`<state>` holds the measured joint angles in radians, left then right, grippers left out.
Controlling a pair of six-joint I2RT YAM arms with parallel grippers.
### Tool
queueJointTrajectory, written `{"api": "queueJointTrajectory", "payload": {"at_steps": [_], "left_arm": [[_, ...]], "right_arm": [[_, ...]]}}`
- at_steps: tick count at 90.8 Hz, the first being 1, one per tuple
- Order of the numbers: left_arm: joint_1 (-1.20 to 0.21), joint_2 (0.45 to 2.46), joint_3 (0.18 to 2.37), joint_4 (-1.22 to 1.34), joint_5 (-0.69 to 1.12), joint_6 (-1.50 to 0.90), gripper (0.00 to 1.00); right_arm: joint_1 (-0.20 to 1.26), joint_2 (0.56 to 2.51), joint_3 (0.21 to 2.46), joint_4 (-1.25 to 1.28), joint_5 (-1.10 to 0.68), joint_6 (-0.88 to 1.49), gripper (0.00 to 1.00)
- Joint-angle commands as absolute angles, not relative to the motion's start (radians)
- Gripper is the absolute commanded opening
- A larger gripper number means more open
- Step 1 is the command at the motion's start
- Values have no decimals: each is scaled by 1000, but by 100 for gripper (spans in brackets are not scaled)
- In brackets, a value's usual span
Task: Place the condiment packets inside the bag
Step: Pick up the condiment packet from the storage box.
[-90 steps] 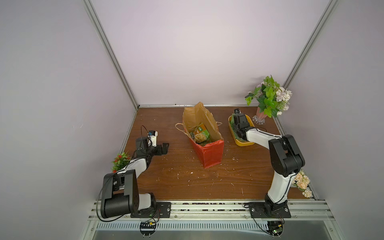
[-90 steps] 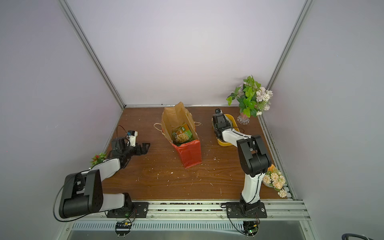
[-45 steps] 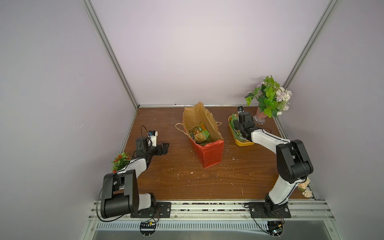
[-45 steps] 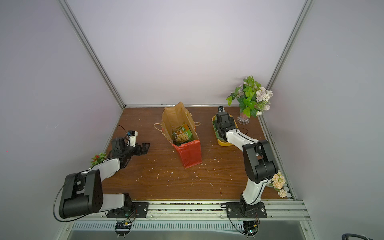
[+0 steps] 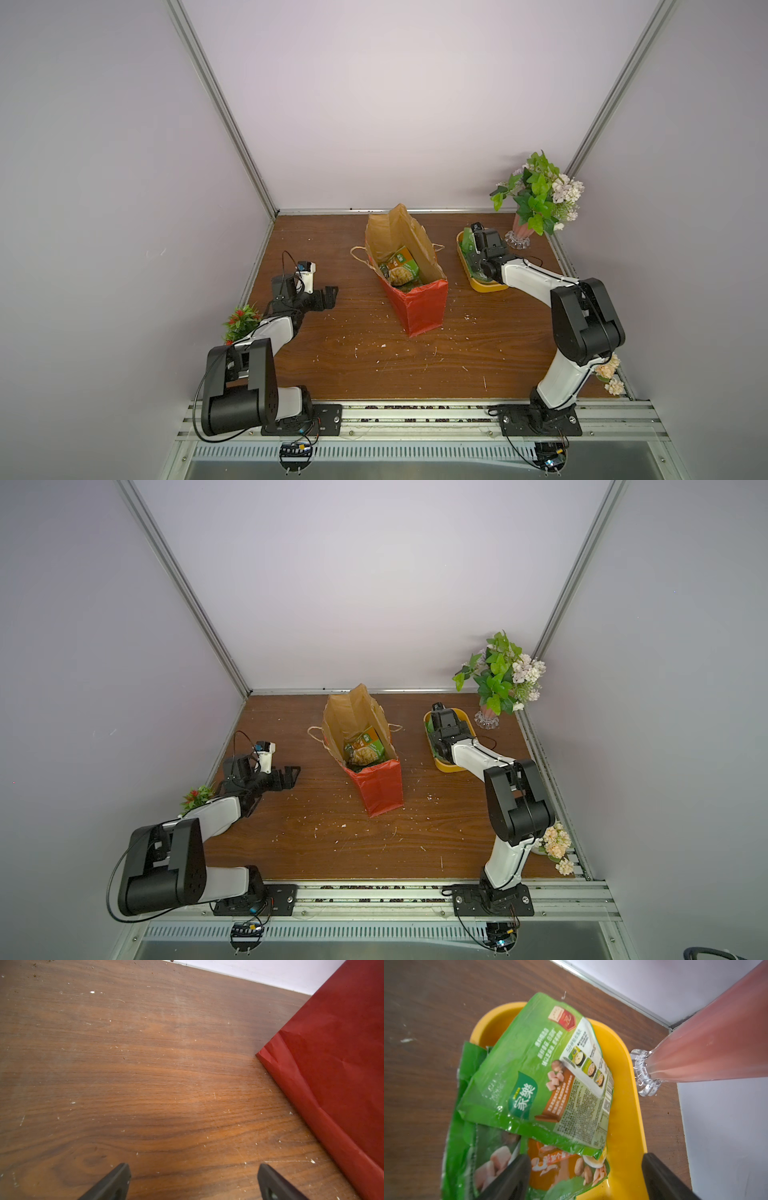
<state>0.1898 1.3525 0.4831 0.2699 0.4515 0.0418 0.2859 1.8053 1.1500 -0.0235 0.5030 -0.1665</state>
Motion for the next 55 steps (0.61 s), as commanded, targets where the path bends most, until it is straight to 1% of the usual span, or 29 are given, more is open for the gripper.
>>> {"api": "queueJointTrajectory", "payload": {"at_steps": [1,22,36,43,55], "left_arm": [[199,1364,510,268,451,49,99],[199,1361,508,268,446,50,99],[199,1367,512,268,447,50,99],[199,1366,511,267,449,50,99],[199,1366,509,268,449,50,99]], "right_arm": [[290,1848,1190,-64,492,-200,86],[291,1922,1262,-55,538,-225,86],[292,1946,1288,18,584,-242,82],[291,1952,1288,74,607,-245,77],[291,1922,1241,185,628,-233,63]]}}
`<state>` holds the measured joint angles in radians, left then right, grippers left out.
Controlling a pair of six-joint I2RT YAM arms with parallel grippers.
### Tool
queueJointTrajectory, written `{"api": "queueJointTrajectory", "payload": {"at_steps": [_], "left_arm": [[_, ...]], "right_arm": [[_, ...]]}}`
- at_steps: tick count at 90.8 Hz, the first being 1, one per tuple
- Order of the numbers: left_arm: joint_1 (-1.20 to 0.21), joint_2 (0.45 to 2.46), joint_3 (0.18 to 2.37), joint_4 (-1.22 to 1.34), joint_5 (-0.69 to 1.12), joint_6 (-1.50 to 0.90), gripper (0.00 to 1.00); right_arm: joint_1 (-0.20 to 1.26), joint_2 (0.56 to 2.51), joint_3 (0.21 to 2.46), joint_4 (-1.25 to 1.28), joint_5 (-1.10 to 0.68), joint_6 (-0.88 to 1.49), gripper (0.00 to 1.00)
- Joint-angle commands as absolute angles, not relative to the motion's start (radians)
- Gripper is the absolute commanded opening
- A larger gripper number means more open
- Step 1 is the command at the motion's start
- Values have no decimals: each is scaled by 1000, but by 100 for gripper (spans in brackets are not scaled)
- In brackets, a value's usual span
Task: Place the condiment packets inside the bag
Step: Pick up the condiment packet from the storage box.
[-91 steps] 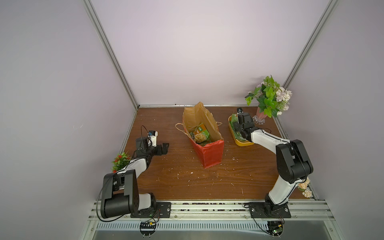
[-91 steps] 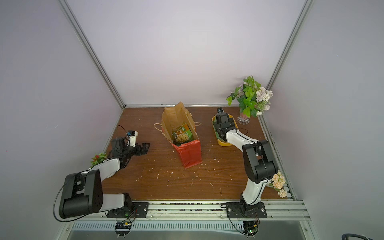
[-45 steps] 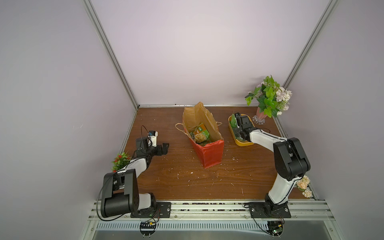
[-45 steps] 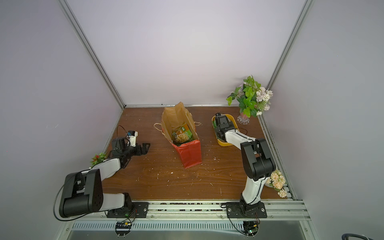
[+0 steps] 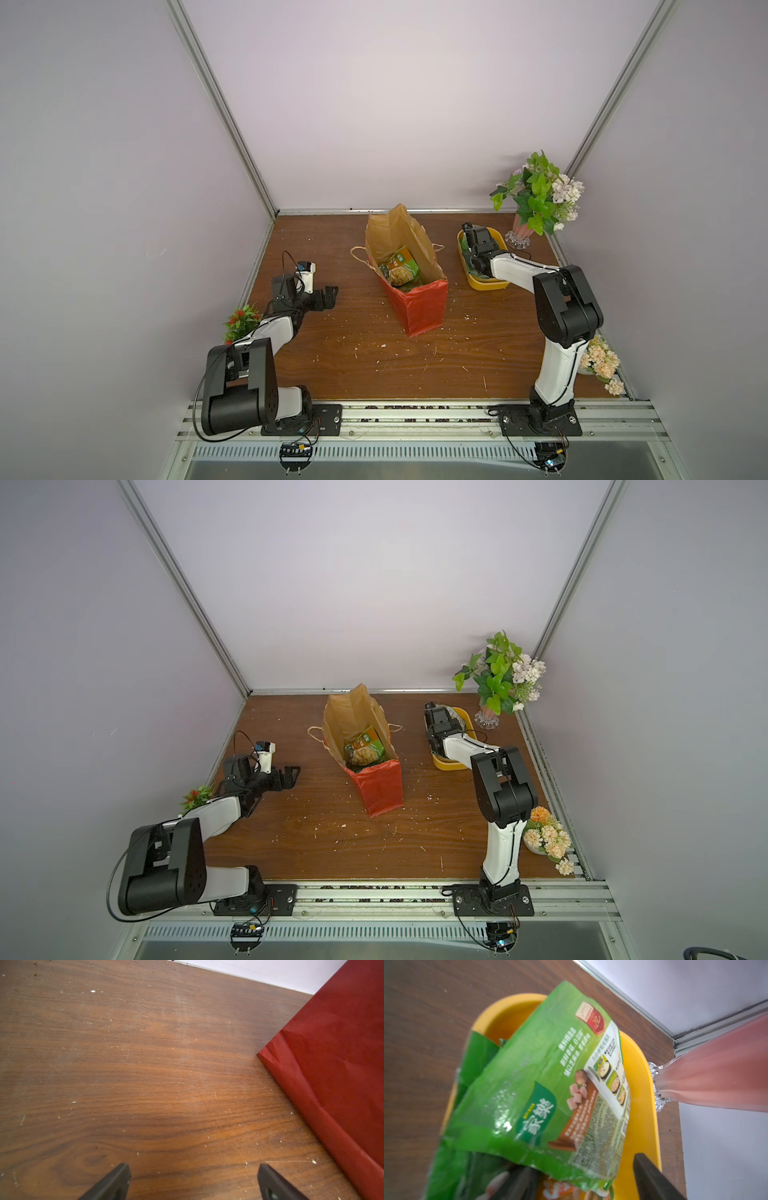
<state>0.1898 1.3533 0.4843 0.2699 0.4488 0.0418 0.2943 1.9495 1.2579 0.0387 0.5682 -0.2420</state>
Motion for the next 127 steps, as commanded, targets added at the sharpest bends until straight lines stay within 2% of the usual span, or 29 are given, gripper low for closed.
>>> {"api": "queueJointTrajectory", "payload": {"at_steps": [1,8,18,45,70,77,86,127], "left_arm": [[199,1366,509,268,449,50,99],[199,1367,512,268,452,50,99],[199,1364,511,267,458,50,98],[199,1351,505,267,462,51,99],[199,1342,503,265,463,52,99],[199,1341,500,266,462,54,99],[199,1339,501,265,463,54,99],[199,1333,498,268,464,55,99]], "right_arm": [[291,1916,1235,196,629,-232,62],[292,1881,1197,263,632,-225,54],[292,1837,1161,327,645,-215,47],[290,1825,1151,358,651,-198,45],[285,1851,1185,348,653,-175,35],[280,1852,1194,344,654,-174,26],[277,1841,1196,341,654,-168,0],[278,1536,1132,257,440,-34,0]]}}
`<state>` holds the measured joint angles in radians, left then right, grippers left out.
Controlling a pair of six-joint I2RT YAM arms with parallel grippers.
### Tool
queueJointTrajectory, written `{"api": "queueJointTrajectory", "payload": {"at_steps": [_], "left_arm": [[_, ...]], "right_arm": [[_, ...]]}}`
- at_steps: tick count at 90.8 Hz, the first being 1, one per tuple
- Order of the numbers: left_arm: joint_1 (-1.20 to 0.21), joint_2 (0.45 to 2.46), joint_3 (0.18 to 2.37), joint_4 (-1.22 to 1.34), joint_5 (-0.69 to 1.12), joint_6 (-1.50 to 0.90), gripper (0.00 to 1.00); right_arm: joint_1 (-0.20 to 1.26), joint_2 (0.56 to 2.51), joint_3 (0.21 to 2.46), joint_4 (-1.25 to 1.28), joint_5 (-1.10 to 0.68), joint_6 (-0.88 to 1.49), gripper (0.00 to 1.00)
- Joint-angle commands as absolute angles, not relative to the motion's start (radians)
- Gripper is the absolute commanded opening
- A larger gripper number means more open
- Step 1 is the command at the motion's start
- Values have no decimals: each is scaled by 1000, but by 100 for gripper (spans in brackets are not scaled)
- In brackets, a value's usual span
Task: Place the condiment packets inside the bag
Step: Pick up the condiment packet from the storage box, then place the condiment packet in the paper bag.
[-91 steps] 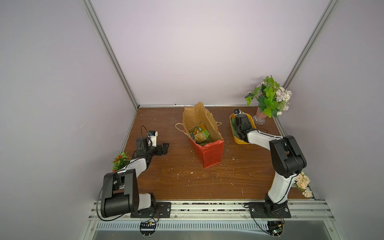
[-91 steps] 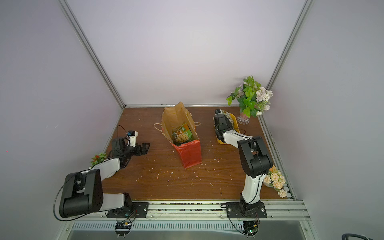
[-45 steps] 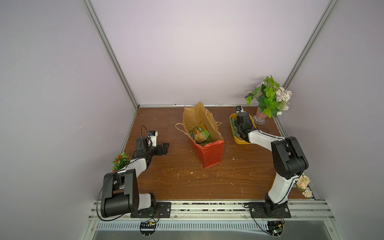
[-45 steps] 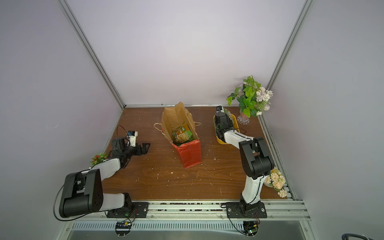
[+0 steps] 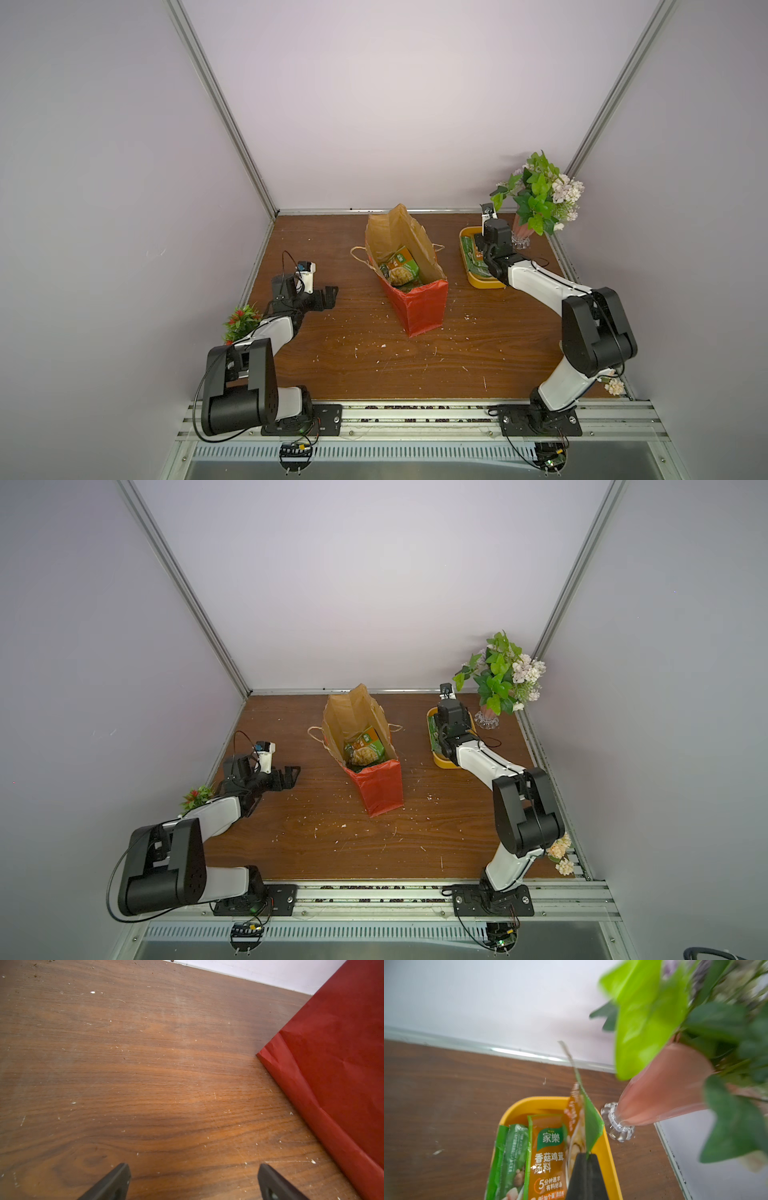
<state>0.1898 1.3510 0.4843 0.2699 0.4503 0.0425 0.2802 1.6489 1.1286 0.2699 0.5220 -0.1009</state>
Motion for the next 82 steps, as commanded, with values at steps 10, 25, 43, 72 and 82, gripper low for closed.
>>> {"api": "queueJointTrajectory", "payload": {"at_steps": [10,25,43,72,82], "left_arm": [[199,1332,498,268,462,54,99],[199,1327,495,268,463,56,99],[199,1322,492,270,462,56,99],[199,1311,486,272,465,55,99],[199,1304,483,272,469,58,99]], "right_arm": [[278,1445,1128,219,367,5,0],[284,1321,1163,148,259,72,0],[348,1236,1229,71,157,133,0],[535,1186,1358,0,107,235,0],[587,1198,1384,4,81,278,0]]}}
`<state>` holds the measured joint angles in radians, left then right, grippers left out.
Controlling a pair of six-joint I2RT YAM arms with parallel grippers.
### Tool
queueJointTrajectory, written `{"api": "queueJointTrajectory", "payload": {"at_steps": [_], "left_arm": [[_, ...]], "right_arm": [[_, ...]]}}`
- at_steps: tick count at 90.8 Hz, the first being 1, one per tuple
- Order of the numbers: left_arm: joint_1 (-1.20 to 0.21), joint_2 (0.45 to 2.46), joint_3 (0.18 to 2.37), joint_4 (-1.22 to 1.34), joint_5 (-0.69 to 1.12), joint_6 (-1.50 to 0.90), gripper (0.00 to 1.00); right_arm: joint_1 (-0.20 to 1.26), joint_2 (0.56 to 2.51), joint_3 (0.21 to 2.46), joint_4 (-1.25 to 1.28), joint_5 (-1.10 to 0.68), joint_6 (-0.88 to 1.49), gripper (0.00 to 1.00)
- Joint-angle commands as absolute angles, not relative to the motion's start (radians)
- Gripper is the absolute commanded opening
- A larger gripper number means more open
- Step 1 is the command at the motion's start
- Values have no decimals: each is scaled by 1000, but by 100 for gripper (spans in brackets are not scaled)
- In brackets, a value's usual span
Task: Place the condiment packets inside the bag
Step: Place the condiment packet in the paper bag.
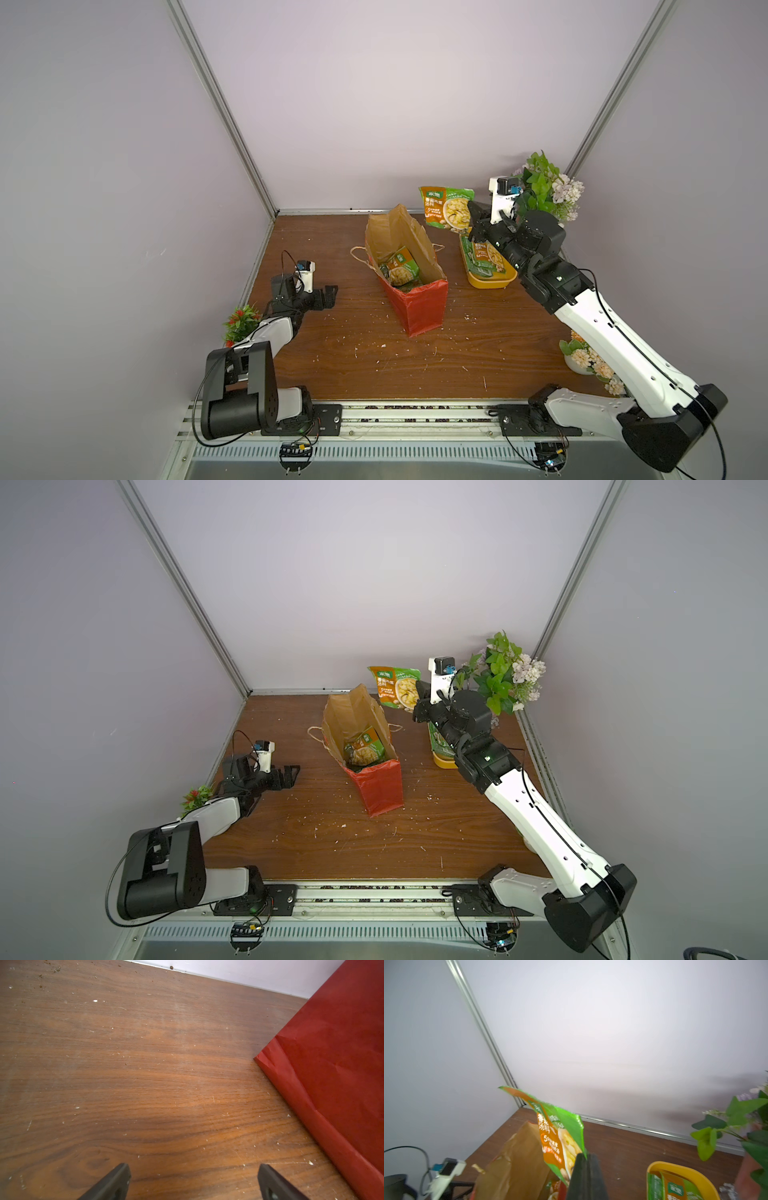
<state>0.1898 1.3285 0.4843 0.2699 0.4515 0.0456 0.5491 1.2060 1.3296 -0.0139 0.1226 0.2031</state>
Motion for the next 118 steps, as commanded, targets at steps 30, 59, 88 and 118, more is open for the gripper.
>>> {"api": "queueJointTrajectory", "payload": {"at_steps": [30,59,88,118], "left_arm": [[199,1291,477,273,474,57,99],[199,1291,477,273,476,58,99],[199,1293,479,273,476,58,99],[199,1288,479,270,479,57,99]], "right_arm": [[711,1297,1407,18,83,351,0],[753,1356,1386,29,138,374,0],[757,1311,1329,33,190,371,35],[701,1256,1380,-94,368,283,66]]}}
